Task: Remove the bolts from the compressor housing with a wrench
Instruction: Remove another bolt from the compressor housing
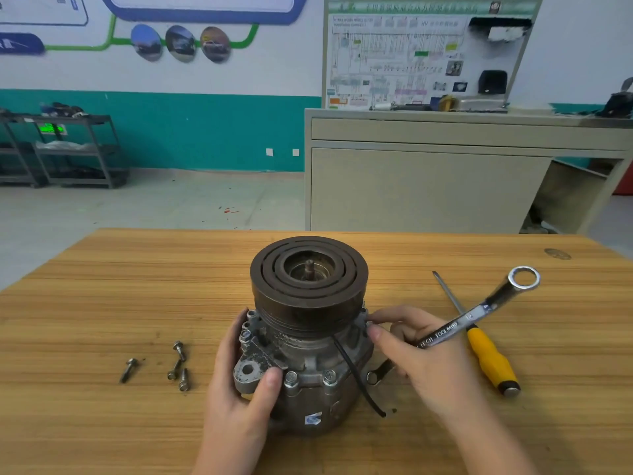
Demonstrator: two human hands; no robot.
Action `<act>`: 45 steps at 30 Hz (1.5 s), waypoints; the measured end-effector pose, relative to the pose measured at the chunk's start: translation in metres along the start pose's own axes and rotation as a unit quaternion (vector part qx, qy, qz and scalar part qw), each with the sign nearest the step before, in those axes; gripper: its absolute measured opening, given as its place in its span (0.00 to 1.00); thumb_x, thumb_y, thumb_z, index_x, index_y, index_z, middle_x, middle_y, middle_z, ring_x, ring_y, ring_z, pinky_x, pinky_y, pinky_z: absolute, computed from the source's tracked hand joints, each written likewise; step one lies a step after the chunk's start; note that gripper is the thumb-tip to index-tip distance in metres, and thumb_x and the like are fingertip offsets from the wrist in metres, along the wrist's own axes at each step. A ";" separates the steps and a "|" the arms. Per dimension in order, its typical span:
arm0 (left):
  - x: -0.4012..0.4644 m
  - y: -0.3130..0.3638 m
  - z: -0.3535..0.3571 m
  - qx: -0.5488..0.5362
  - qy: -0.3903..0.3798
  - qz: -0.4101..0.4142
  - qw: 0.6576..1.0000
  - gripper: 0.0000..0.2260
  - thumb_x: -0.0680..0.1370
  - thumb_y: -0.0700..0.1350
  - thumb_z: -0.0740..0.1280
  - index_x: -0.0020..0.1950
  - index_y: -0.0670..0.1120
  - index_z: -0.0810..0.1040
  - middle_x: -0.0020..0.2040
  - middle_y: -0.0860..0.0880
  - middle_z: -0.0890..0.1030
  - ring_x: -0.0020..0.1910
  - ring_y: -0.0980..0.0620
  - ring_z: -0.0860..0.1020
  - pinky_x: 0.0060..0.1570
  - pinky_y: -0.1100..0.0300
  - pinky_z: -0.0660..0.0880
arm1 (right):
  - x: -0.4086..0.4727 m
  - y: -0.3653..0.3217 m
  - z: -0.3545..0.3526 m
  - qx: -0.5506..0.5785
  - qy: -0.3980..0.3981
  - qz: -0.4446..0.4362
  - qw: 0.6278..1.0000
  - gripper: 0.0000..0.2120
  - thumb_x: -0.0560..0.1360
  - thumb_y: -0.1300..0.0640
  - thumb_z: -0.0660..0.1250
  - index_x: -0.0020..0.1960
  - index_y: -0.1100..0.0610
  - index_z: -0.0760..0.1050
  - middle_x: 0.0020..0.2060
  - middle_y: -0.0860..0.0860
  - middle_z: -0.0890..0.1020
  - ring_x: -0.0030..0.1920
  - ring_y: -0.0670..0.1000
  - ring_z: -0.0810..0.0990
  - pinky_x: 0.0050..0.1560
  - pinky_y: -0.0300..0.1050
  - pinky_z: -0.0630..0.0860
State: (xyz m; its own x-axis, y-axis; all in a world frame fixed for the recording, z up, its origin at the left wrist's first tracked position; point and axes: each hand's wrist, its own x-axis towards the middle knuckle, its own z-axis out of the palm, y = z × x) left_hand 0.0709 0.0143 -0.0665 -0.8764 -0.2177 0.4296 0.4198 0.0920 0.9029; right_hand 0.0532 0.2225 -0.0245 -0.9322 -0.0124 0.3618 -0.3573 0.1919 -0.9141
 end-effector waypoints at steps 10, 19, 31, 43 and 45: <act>0.000 0.000 0.000 -0.006 -0.005 0.005 1.000 0.31 0.64 0.61 0.66 0.66 0.60 0.66 0.59 0.72 0.74 0.57 0.71 0.74 0.48 0.79 0.70 | 0.001 0.001 -0.003 0.008 0.009 -0.003 1.000 0.02 0.70 0.50 0.72 0.43 0.45 0.81 0.21 0.48 0.72 0.23 0.44 0.68 0.25 0.36 0.65; 0.000 -0.002 -0.001 -0.003 -0.004 -0.005 1.000 0.31 0.63 0.62 0.67 0.66 0.62 0.66 0.59 0.71 0.75 0.57 0.70 0.74 0.48 0.78 0.71 | 0.001 0.002 -0.003 0.021 -0.015 -0.007 1.000 0.04 0.71 0.49 0.73 0.45 0.43 0.83 0.21 0.47 0.72 0.23 0.44 0.69 0.26 0.35 0.66; 0.001 -0.001 0.000 -0.002 0.000 -0.002 1.000 0.31 0.63 0.63 0.66 0.66 0.62 0.66 0.59 0.71 0.75 0.57 0.70 0.74 0.49 0.78 0.70 | 0.000 0.002 -0.001 0.008 -0.017 -0.002 1.000 0.09 0.68 0.43 0.74 0.47 0.42 0.80 0.21 0.48 0.71 0.23 0.43 0.68 0.26 0.32 0.65; 0.001 0.002 0.000 -0.007 0.004 -0.004 1.000 0.34 0.61 0.67 0.68 0.65 0.61 0.66 0.58 0.72 0.75 0.57 0.71 0.74 0.48 0.79 0.69 | 0.002 0.005 0.000 0.009 -0.018 0.006 1.000 0.12 0.65 0.41 0.74 0.44 0.44 0.79 0.21 0.47 0.72 0.23 0.43 0.69 0.26 0.33 0.66; 0.000 0.002 0.000 -0.006 0.005 -0.004 1.000 0.32 0.62 0.64 0.67 0.65 0.62 0.66 0.58 0.73 0.75 0.57 0.71 0.74 0.48 0.79 0.69 | 0.002 0.004 -0.003 0.011 -0.033 0.010 0.999 0.07 0.69 0.45 0.74 0.46 0.44 0.82 0.22 0.47 0.73 0.24 0.43 0.70 0.27 0.33 0.66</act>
State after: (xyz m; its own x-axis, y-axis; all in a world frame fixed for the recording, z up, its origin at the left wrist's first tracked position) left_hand 0.0712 0.0147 -0.0645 -0.8774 -0.2279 0.4221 0.4156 0.0782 0.9062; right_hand 0.0500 0.2259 -0.0270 -0.9406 -0.0728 0.3317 -0.3394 0.1709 -0.9250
